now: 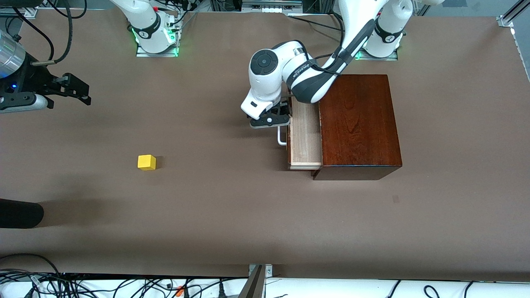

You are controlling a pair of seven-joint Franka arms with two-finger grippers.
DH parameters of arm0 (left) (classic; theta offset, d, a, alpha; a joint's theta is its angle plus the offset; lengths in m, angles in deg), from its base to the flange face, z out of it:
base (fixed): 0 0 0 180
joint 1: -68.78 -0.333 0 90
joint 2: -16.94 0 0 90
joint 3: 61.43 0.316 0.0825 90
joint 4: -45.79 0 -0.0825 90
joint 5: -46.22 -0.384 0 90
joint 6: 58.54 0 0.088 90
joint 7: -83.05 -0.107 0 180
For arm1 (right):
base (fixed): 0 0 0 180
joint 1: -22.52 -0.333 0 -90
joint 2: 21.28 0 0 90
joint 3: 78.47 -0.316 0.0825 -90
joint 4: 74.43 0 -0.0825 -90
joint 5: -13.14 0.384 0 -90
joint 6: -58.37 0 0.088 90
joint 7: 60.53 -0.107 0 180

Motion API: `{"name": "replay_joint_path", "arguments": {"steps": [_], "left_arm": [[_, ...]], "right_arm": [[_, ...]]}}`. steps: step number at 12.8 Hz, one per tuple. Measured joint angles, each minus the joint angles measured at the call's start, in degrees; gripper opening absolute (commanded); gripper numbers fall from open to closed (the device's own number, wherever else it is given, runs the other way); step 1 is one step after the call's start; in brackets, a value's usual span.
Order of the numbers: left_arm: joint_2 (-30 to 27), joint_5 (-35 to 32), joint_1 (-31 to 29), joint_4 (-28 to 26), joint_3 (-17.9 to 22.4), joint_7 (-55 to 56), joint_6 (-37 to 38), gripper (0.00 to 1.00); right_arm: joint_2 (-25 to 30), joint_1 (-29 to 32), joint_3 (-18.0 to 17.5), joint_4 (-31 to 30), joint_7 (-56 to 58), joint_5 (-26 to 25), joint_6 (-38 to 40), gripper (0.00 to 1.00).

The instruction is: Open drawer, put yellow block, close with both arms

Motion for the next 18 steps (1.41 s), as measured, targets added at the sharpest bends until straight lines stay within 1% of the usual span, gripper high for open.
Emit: {"name": "replay_joint_path", "arguments": {"steps": [2, 4, 7, 10, 12, 13, 15, 18], "left_arm": [[0.0, 0.0, 0.1, 0.5, 0.0, 0.0, -0.1, 1.0], [-0.2, 0.0, 0.1, 1.3, 0.0, -1.7, 1.7, 1.0], [-0.7, 0.0, 0.1, 4.3, 0.0, -5.6, 7.6, 1.0], [-1.9, 0.0, -1.2, 9.0, 0.2, -10.2, 14.1, 1.0], [-3.9, 1.1, -5.4, 11.7, 0.2, -16.8, 19.5, 1.0], [-5.3, 3.0, -8.5, 12.4, 0.3, -21.2, 21.5, 1.0], [-8.4, 5.6, -15.6, 12.7, 0.5, -30.5, 26.0, 1.0], [-11.1, 6.4, -26.2, 12.7, 0.5, -44.7, 31.0, 1.0]], "right_arm": [[0.0, 0.0, 0.0, 0.0, 0.0, 0.0, 0.0, 1.0], [-0.1, 0.0, 0.0, 0.0, 0.0, 0.0, 0.0, 1.0], [-0.3, 0.0, 0.0, 0.0, 0.0, 0.0, 0.0, 1.0], [-0.4, 0.1, 0.0, 0.0, 0.0, 0.0, -0.1, 1.0], [-0.4, 0.1, 0.0, 0.0, 0.0, 0.0, -0.3, 1.0], [-0.5, 0.1, 0.0, 0.0, 0.0, 0.0, -0.3, 1.0], [-0.5, 0.1, 0.0, 0.0, 0.0, 0.0, -0.4, 1.0], [-1.2, 0.1, 0.0, 0.0, 0.0, 0.0, -2.1, 1.0]]}}
